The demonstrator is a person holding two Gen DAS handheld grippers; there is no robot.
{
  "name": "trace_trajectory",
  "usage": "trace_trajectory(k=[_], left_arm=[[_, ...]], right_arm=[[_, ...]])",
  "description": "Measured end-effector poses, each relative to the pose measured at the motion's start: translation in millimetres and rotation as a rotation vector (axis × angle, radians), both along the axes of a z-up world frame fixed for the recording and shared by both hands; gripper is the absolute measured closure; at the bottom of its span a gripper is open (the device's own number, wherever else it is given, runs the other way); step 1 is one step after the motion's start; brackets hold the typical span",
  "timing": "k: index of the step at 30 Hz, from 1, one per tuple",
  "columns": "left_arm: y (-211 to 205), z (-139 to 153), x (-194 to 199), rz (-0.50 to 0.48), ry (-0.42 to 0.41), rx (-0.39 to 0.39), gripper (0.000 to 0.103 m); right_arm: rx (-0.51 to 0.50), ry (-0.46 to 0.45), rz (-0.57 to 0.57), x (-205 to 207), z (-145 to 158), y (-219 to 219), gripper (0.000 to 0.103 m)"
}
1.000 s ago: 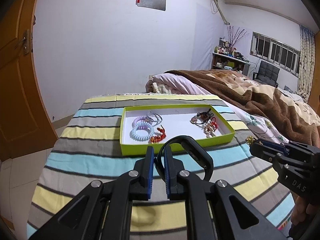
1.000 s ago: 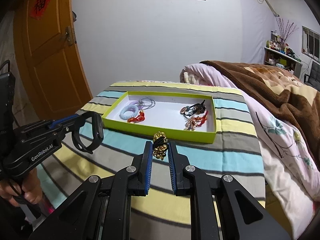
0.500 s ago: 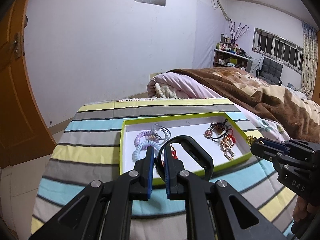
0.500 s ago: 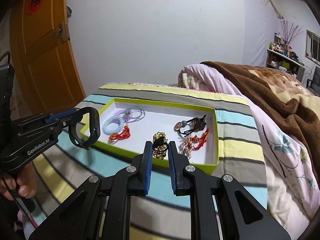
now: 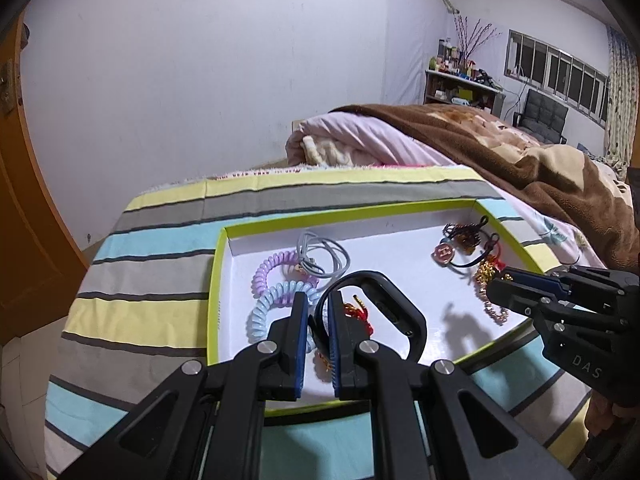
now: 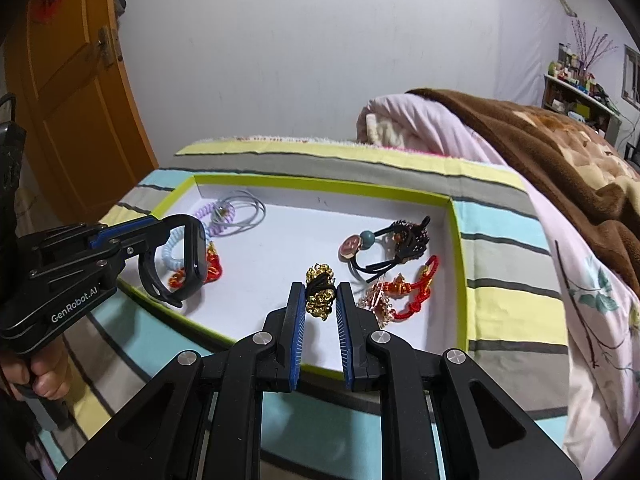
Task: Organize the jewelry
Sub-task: 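Carry both items into the green tray and open both tools, then withdraw both tools from the tray back over the bedspread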
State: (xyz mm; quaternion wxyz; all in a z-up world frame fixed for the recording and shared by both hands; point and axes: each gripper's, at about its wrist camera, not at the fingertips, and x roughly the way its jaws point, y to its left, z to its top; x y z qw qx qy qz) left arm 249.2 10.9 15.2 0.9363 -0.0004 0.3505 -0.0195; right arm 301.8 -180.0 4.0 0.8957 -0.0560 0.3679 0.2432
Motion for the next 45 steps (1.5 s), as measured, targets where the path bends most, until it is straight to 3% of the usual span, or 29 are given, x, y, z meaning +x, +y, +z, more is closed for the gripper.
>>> trace_trajectory(k=[12,23,33,45], left_arm=[[-2,-15,10,-0.044,0.056,-0.025,0.092],[7,-10,5,-0.034,0.042,-0.065,0.092],[10,4,-26,0.000,0.003,-0.076,0.092],[-5,15,-106,0.011,-0.048,-0.072,0.092]], right_arm=[[-0.023,0.064,0.004,19,-20,8,0.087],[-0.024,0.039,0.006,10,-13,9,0.081],[-0.010,-0.025,-0.005,-28,7,3,0.081],[0.021,-0.093,-0.070,-108,26,-24,0.081]])
